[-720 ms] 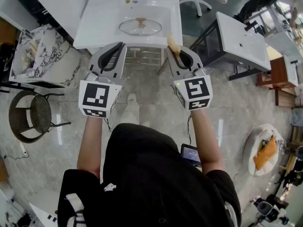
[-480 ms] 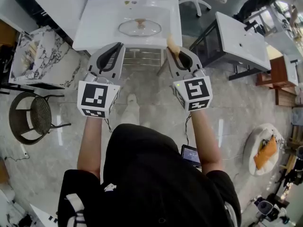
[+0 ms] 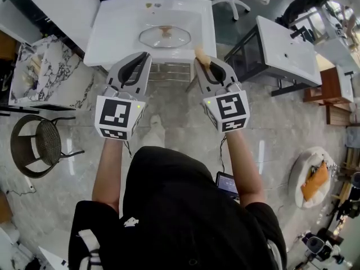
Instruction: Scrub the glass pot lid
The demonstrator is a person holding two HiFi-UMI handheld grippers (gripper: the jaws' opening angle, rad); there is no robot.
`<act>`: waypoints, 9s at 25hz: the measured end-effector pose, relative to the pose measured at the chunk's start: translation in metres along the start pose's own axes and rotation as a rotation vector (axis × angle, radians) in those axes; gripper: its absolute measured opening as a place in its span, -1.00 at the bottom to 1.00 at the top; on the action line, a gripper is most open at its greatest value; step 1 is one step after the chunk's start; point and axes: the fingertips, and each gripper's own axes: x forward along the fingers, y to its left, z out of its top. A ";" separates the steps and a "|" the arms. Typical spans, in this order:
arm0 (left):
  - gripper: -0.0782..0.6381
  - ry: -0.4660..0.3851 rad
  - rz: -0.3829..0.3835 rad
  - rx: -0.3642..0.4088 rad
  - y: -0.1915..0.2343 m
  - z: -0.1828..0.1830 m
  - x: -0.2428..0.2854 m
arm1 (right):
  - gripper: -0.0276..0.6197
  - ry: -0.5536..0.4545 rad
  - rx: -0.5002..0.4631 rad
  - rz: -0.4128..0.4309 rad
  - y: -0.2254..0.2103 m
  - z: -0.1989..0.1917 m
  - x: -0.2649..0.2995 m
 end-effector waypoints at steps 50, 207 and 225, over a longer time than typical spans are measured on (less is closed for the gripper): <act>-0.74 0.084 -0.094 -0.050 0.170 -0.059 0.184 | -0.87 0.115 0.030 -0.003 -0.084 -0.002 0.244; 0.04 1.052 -0.511 -0.379 0.111 -0.401 0.297 | -0.86 1.060 -0.144 0.813 -0.079 -0.349 0.357; 0.01 1.045 -0.511 -0.388 0.112 -0.401 0.297 | -0.86 0.982 -0.120 0.928 -0.036 -0.318 0.353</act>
